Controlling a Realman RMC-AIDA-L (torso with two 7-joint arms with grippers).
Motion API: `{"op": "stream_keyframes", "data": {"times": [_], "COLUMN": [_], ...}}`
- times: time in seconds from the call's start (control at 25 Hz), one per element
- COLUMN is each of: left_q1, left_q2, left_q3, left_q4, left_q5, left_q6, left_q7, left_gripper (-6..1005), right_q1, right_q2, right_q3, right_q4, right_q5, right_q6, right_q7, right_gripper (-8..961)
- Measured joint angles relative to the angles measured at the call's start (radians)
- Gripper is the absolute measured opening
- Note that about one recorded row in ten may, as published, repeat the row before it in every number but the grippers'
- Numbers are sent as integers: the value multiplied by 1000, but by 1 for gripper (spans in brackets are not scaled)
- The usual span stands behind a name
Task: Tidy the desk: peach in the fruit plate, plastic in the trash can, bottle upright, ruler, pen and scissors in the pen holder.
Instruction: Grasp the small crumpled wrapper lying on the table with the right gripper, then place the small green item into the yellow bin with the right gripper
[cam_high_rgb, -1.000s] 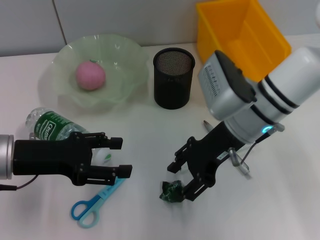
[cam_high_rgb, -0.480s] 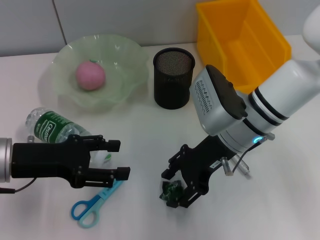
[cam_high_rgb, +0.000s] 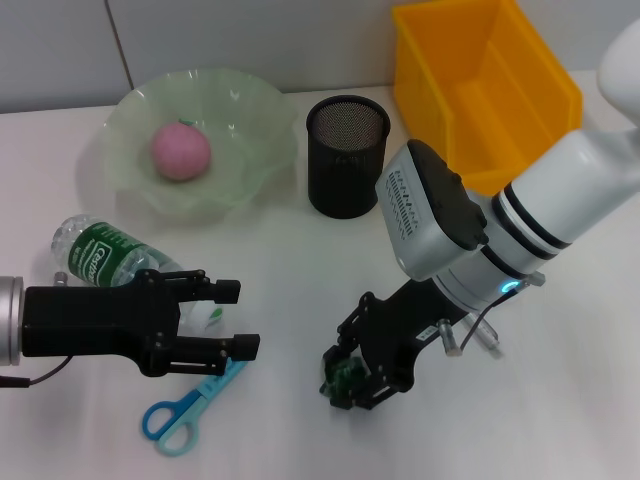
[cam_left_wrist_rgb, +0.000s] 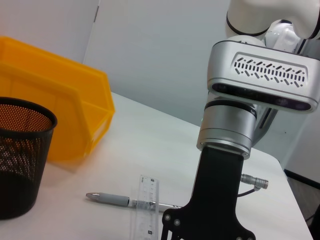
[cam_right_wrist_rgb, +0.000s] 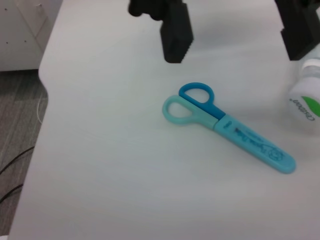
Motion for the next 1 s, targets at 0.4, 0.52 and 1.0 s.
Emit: {"op": "stream_keyframes", "data": {"times": [0.4,0.52,1.0], "left_q1": [0,0,0], "left_q2": [1,5,9], "left_q3": [0,0,-14], "left_q4": [4,6,6], "left_q5": [0,-2,-4], "left_q6": [4,5,27], "left_q7": [-4,-7,-8], "left_gripper": [813,813,813], "right_q1": [-38,-77,-267], "right_q2": [-10,-12,-12], "right_q3": [42,128,624], "right_q4": [-49,-112,-240], "right_q5": [57,59,323], "right_q6": [-25,-75,-117], "right_q7": [18,23,-85], "right_gripper": [308,192,111]}}
